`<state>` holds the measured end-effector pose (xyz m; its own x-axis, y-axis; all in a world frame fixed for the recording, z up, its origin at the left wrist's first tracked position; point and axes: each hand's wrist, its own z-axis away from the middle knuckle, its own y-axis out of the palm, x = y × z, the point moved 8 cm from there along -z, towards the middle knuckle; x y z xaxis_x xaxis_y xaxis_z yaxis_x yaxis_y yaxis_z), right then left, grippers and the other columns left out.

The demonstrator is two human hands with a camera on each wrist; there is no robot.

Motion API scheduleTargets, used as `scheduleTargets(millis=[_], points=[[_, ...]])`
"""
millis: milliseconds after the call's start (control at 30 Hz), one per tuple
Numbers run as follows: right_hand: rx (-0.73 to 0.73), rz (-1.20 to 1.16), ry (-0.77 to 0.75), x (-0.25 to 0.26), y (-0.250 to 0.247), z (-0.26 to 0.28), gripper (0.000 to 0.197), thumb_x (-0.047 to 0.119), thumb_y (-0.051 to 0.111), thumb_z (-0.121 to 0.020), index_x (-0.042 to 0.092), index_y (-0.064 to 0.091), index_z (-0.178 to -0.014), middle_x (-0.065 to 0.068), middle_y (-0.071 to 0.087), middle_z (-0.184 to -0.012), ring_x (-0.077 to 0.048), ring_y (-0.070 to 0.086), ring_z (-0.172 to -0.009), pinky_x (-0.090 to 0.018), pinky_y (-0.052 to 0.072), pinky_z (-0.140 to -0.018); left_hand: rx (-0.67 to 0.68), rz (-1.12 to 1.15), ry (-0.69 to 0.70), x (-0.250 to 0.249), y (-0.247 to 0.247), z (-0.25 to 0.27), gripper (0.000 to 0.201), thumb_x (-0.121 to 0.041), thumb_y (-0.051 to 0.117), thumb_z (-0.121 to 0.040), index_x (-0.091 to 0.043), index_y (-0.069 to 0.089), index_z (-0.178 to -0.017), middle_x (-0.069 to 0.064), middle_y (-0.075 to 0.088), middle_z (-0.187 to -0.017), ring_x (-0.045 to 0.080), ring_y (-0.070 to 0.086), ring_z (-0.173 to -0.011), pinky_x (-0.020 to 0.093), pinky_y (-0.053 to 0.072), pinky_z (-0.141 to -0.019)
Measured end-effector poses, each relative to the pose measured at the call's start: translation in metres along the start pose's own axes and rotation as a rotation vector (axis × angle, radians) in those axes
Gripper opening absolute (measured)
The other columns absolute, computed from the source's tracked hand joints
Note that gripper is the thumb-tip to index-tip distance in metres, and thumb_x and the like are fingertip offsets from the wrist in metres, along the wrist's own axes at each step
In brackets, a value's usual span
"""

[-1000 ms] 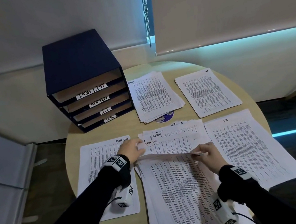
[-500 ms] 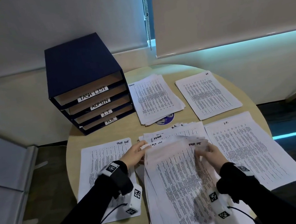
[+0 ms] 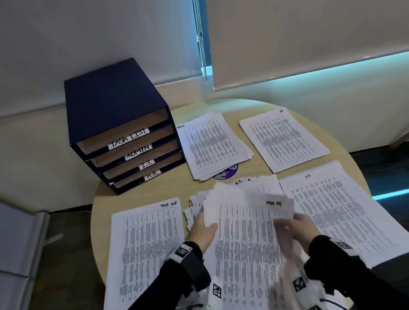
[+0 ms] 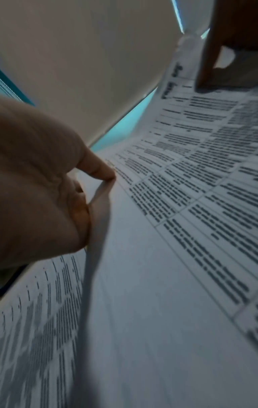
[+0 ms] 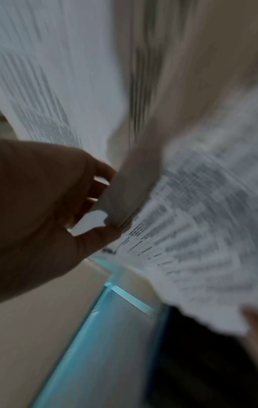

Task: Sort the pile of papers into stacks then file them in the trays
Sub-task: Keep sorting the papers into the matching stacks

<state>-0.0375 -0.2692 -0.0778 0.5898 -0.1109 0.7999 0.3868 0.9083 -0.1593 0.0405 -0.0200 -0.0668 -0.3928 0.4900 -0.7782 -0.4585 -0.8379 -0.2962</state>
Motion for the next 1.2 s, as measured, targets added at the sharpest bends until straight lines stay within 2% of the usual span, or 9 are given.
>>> scheduleTargets(millis=[133,200,367,567,700,767,833,967,1200], points=[[0.108,-0.353,-0.176,0.081,0.004,0.026,0.019,0.006,0.063,-0.086,-0.004,0.065,-0.102,-0.02,0.068,-0.108,-0.034,0.064,-0.098,-0.044,0.054,-0.085,-0.163,0.079,0.131,-0.064,-0.019,0.021,0.062,-0.027,0.038,-0.102,-0.028,0.003,-0.153,0.002,0.038,-0.147,0.02,0.043,-0.128,0.045,0.022,-0.117],[0.152,-0.388,-0.288,0.12,0.007,0.042,0.029,0.01,0.066,-0.085,-0.005,0.063,-0.109,-0.02,0.067,-0.112,-0.037,0.062,-0.106,-0.052,0.049,-0.091,-0.236,0.162,0.292,-0.106,-0.029,0.04,0.059,-0.026,0.036,-0.104,-0.024,0.004,-0.153,-0.005,0.048,-0.13,0.018,0.05,-0.114,0.039,0.028,-0.112],[0.249,-0.443,-0.513,0.169,0.023,0.08,0.027,0.011,0.065,-0.082,0.013,0.066,-0.109,-0.014,0.066,-0.114,-0.032,0.062,-0.104,-0.048,0.051,-0.093,-0.423,0.23,0.491,-0.141,-0.037,0.075,0.068,-0.031,0.038,-0.103,-0.016,-0.006,-0.153,-0.011,0.029,-0.14,0.003,0.026,-0.131,0.023,0.021,-0.11],[0.136,-0.358,-0.511,0.146,0.016,0.069,0.041,0.005,0.075,-0.074,0.008,0.056,-0.111,0.003,0.071,-0.097,-0.01,0.067,-0.092,-0.024,0.05,-0.077,-0.438,0.26,0.407,-0.107,-0.048,0.061,0.052,-0.034,0.054,-0.095,-0.04,0.021,-0.134,0.006,0.043,-0.142,0.021,0.049,-0.125,0.051,0.041,-0.105],[0.134,-0.343,-0.445,0.148,0.032,0.06,0.05,0.016,0.062,-0.067,0.01,0.049,-0.115,-0.008,0.062,-0.108,-0.013,0.062,-0.093,-0.03,0.048,-0.077,-0.458,0.367,0.431,-0.116,-0.063,0.056,0.041,-0.018,0.054,-0.096,-0.036,0.031,-0.126,-0.01,0.053,-0.111,-0.004,0.05,-0.086,0.019,0.048,-0.073],[0.13,-0.325,-0.457,0.152,0.038,0.056,0.047,0.015,0.059,-0.072,0.012,0.05,-0.118,-0.013,0.057,-0.116,-0.025,0.058,-0.104,-0.038,0.049,-0.083,-0.445,0.394,0.373,-0.115,-0.064,0.055,0.049,-0.037,0.058,-0.09,-0.027,0.036,-0.132,-0.012,0.055,-0.113,0.002,0.054,-0.097,0.029,0.05,-0.093],[0.114,-0.376,-0.42,0.15,0.036,0.05,0.032,0.011,0.058,-0.084,0.012,0.053,-0.116,-0.009,0.06,-0.114,-0.026,0.058,-0.106,-0.036,0.048,-0.084,-0.406,0.395,0.314,-0.111,-0.063,0.049,0.084,-0.06,0.058,-0.078,-0.023,0.028,-0.147,0.001,0.044,-0.144,0.019,0.045,-0.129,0.048,0.035,-0.111],[0.137,-0.304,-0.456,0.154,0.045,0.06,0.014,0.019,0.051,-0.096,0.019,0.063,-0.102,0.0,0.068,-0.099,-0.018,0.063,-0.093,-0.033,0.049,-0.08,-0.424,0.386,0.364,-0.114,-0.058,0.049,0.046,-0.038,0.041,-0.101,-0.016,0.038,-0.142,-0.004,0.051,-0.133,0.012,0.052,-0.119,0.029,0.041,-0.098],[0.111,-0.351,-0.565,0.153,0.042,0.083,0.013,0.019,0.055,-0.092,0.015,0.055,-0.105,0.0,0.065,-0.103,-0.013,0.061,-0.092,-0.031,0.051,-0.075,-0.534,0.415,0.427,-0.112,-0.048,0.069,0.04,-0.03,0.033,-0.104,-0.016,0.026,-0.141,-0.014,0.037,-0.129,0.007,0.042,-0.119,0.024,0.035,-0.096]])
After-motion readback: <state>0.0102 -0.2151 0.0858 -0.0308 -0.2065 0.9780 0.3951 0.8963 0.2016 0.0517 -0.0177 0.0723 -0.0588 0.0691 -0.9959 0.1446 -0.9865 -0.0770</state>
